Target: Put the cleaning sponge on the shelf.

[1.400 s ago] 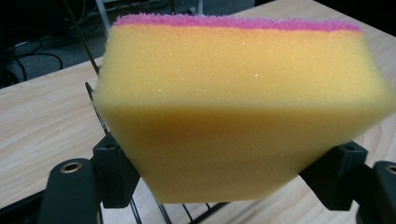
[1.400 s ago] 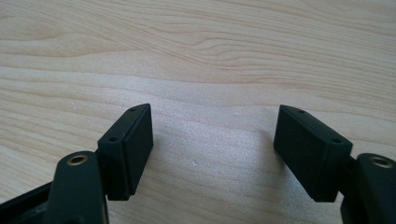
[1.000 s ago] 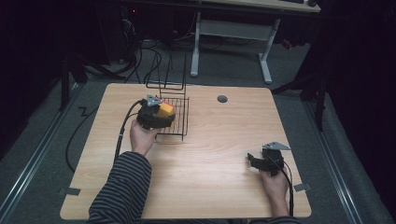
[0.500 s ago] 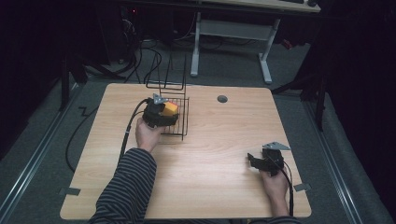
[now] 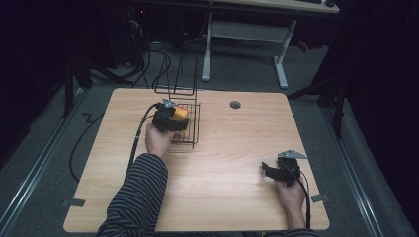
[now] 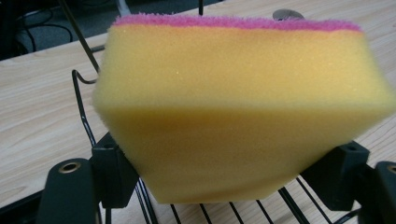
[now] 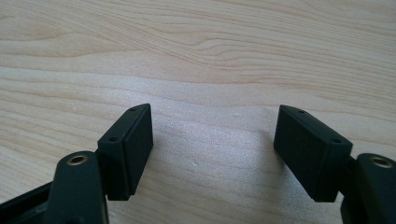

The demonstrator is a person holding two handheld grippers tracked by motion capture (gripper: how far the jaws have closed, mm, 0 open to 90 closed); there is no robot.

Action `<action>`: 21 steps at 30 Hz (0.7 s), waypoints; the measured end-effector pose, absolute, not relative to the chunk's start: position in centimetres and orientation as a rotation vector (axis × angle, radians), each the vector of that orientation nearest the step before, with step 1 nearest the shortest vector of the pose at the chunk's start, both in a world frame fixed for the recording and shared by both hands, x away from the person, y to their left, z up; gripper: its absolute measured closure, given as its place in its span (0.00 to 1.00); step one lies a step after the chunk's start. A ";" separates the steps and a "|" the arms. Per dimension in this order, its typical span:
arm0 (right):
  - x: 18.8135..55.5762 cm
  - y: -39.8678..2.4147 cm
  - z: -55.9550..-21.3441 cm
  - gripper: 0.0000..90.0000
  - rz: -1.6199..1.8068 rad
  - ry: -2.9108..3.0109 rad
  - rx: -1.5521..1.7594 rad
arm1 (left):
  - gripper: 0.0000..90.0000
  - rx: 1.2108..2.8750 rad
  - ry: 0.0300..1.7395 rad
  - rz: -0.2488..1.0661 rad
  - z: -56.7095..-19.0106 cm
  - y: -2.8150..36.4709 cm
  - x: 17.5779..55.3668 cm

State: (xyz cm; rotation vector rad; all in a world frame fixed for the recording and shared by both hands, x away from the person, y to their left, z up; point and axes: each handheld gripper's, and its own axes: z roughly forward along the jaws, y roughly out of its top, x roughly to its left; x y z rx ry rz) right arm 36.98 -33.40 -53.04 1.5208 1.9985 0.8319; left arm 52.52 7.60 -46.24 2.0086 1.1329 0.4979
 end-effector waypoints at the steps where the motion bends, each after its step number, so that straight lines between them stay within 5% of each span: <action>1: 37.0 -33.4 -53.0 0.32 0.832 1.999 1.521 | 0.26 2.005 1.137 0.497 -46.2 7.6 52.5; 21: 37.0 -33.4 -53.0 0.32 0.832 1.998 1.522 | 0.09 1.971 1.178 0.450 -46.9 7.9 53.2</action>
